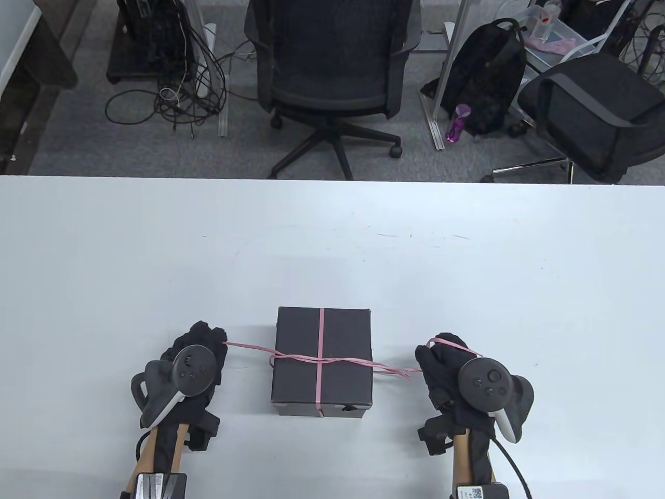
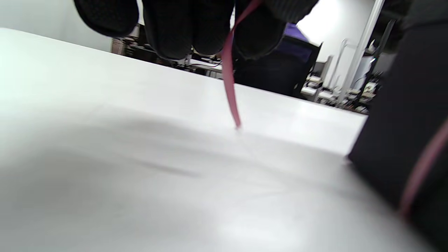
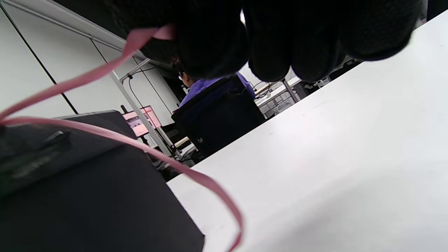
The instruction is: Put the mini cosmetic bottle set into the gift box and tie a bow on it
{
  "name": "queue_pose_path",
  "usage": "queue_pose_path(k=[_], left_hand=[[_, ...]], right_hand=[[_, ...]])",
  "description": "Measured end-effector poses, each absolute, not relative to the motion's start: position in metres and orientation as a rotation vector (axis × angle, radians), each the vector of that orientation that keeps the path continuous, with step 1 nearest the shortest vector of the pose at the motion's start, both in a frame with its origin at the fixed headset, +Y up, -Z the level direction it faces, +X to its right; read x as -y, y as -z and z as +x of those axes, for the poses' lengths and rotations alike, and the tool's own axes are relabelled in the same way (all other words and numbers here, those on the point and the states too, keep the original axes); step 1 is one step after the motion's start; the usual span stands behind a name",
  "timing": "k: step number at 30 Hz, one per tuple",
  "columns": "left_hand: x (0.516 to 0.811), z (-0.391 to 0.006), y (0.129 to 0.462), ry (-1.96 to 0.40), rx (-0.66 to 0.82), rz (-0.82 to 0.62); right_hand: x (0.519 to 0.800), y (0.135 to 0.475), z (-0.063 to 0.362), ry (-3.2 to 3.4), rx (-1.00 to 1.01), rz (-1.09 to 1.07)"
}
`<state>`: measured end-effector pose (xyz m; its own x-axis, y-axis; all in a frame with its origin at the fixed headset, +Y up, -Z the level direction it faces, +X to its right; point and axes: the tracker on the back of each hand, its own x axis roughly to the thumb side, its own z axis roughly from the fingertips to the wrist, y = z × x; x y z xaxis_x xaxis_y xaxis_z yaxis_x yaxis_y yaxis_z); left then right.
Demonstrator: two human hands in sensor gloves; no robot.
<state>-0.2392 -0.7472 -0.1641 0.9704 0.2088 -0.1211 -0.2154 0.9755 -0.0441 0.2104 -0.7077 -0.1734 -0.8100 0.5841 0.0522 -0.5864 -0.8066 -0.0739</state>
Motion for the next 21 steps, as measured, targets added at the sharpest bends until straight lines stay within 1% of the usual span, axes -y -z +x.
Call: queue_pose_path(k=[5, 9, 15, 21], left_hand=[[0.760, -0.252, 0.167, -0.092, -0.199, -0.085], [0.766, -0.258, 0.167, -0.061, -0.246, -0.118], [0.773, -0.261, 0.168, 0.025, -0.289, -0.150], [0.776, -0.259, 0.169, 0.060, -0.296, -0.162]], right_hand=[[0.719, 0.176, 0.216, -2.520, 0.084, -0.010], [0.730, 0.179, 0.216, -2.531, 0.029, -0.029], [0.744, 0.183, 0.216, -2.583, -0.011, -0.047], [0.753, 0.185, 0.216, -2.574, -0.052, -0.058]])
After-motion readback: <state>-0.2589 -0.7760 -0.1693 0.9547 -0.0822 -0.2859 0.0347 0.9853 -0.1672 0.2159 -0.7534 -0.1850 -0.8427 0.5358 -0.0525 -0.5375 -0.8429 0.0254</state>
